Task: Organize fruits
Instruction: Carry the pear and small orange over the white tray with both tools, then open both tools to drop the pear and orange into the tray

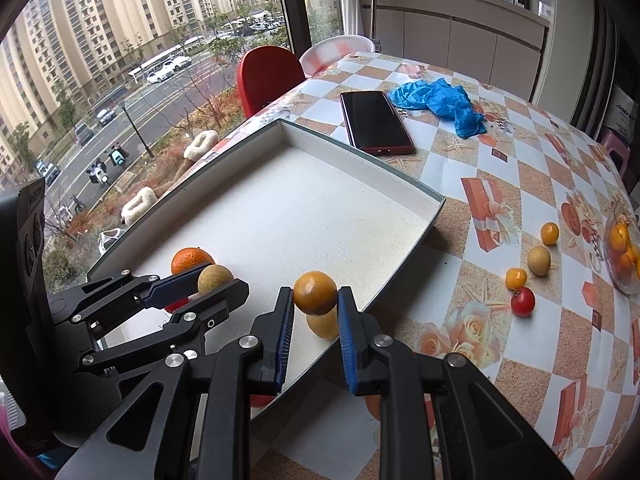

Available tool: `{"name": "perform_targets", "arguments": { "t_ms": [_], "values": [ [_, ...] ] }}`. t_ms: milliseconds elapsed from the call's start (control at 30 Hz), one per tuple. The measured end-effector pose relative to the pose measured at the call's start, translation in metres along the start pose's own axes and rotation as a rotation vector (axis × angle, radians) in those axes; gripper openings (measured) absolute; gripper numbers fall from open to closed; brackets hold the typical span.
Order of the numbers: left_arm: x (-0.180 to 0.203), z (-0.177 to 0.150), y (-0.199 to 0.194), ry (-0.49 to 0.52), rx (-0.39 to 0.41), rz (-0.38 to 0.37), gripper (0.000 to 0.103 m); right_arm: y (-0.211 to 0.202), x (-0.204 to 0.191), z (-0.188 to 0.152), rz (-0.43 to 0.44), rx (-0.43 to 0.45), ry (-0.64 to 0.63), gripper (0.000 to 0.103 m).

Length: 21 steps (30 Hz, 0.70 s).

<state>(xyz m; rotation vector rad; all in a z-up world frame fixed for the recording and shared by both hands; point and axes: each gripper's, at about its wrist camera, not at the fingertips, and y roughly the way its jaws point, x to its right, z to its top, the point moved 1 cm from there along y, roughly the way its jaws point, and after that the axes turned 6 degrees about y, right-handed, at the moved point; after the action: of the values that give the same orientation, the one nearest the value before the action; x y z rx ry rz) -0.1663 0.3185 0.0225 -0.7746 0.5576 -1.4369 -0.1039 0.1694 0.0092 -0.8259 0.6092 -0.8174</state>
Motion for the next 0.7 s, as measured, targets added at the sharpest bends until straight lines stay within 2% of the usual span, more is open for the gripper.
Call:
{"name": "perform_targets", "arguments": {
  "t_ms": [233, 700],
  "values": [
    [-0.002, -0.006, 0.015, -0.041, -0.032, -0.009, 0.028, 0.009, 0.001, 0.003, -0.007, -0.012, -0.003, 0.023],
    [0.003, -0.006, 0.017, -0.049, -0.019, -0.014, 0.028, 0.02, 0.002, 0.01, -0.007, -0.027, -0.002, 0.023]
  ]
}}
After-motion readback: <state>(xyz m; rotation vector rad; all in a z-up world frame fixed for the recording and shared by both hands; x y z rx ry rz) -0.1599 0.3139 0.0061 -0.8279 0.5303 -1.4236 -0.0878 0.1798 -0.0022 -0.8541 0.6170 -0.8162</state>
